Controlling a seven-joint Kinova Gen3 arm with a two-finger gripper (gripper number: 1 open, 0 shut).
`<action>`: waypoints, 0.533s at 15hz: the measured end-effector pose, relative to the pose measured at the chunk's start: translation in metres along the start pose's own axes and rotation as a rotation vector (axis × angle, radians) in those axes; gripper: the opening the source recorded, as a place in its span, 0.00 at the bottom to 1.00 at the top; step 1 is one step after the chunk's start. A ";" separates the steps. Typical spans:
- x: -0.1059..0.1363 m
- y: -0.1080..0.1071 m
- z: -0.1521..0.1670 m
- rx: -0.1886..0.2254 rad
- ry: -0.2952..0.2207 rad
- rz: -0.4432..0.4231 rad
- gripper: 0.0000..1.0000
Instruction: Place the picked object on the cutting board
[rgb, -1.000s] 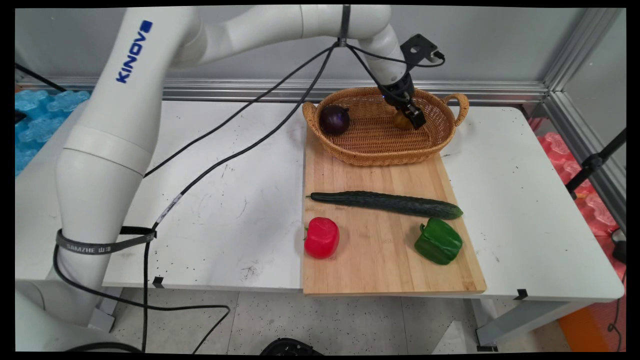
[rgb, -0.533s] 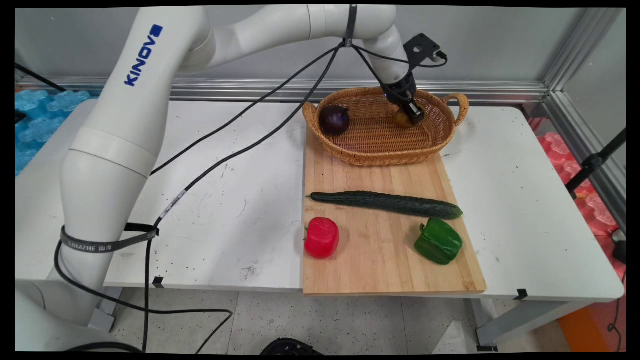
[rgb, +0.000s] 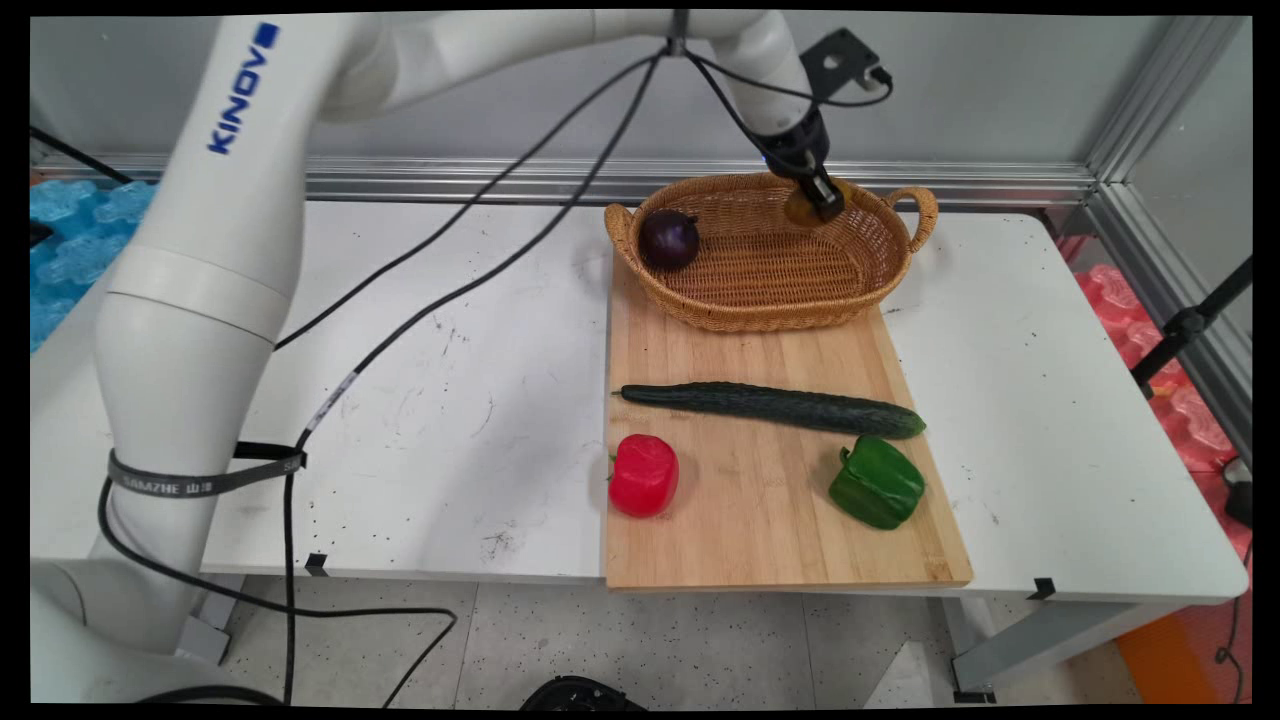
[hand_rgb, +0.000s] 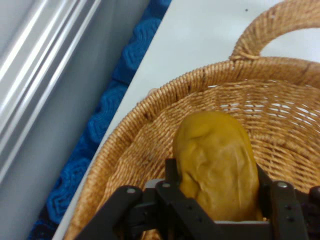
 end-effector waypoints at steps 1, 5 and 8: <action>0.000 0.000 -0.007 0.000 0.003 0.010 0.00; -0.005 0.005 -0.057 -0.018 0.019 0.086 0.00; -0.012 0.012 -0.098 -0.050 0.027 0.167 0.00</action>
